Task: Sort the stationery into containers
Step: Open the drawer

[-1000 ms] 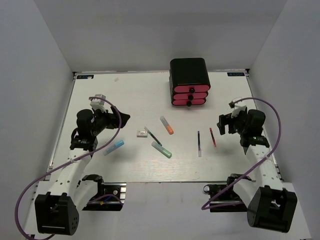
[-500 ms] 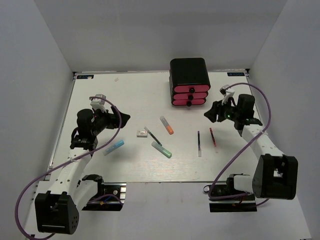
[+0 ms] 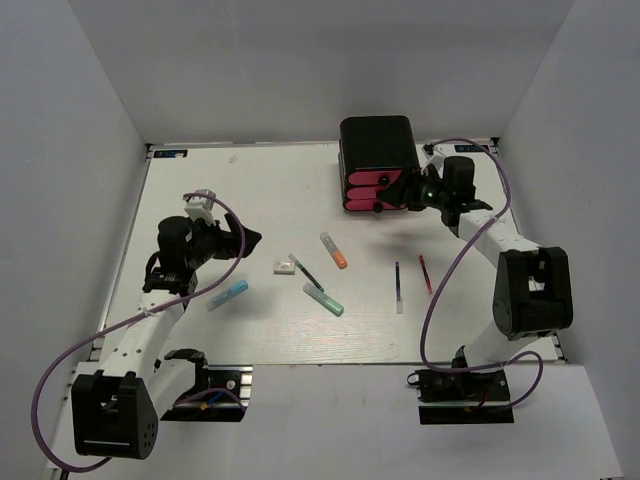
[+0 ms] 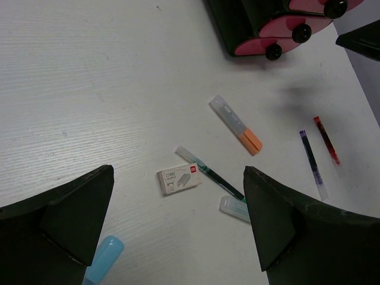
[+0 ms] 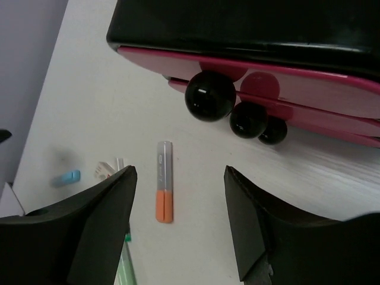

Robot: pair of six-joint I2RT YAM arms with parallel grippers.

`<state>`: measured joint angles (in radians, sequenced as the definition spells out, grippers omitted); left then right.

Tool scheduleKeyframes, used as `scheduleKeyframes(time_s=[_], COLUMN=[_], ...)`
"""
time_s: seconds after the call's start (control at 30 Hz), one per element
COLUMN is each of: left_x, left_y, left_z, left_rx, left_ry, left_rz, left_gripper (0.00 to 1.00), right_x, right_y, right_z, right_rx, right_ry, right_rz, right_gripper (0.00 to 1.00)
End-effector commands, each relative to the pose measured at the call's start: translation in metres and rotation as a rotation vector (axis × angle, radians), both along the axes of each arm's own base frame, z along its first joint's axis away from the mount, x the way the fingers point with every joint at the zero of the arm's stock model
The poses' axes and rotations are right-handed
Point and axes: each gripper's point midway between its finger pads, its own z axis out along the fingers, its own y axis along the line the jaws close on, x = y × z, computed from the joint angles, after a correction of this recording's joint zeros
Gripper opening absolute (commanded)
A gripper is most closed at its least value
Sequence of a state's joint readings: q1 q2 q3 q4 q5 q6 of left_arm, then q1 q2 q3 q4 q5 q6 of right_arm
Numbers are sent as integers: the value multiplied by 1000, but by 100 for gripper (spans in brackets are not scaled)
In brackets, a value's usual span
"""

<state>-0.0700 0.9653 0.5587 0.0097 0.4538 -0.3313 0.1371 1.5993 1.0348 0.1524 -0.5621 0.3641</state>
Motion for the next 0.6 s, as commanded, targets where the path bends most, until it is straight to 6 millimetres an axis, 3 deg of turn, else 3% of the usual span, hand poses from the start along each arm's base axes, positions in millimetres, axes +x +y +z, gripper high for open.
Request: scheduleKeyframes(time_s=[0.0, 0.3, 0.57], left_x=[4, 3, 3], left_y=[-2, -4, -6], left_z=[19, 17, 16], left_rx=[4, -2, -5], left_ry=[-48, -39, -39], left_rz=[-20, -37, -46], left_gripper=[100, 100, 100], right_x=[25, 51, 63], right_y=[13, 15, 13], right_z=[21, 30, 26], right_rx=[94, 124, 146], right_ry=[2, 5, 38], right_rz=[-91, -209, -281], right_gripper=[66, 61, 57])
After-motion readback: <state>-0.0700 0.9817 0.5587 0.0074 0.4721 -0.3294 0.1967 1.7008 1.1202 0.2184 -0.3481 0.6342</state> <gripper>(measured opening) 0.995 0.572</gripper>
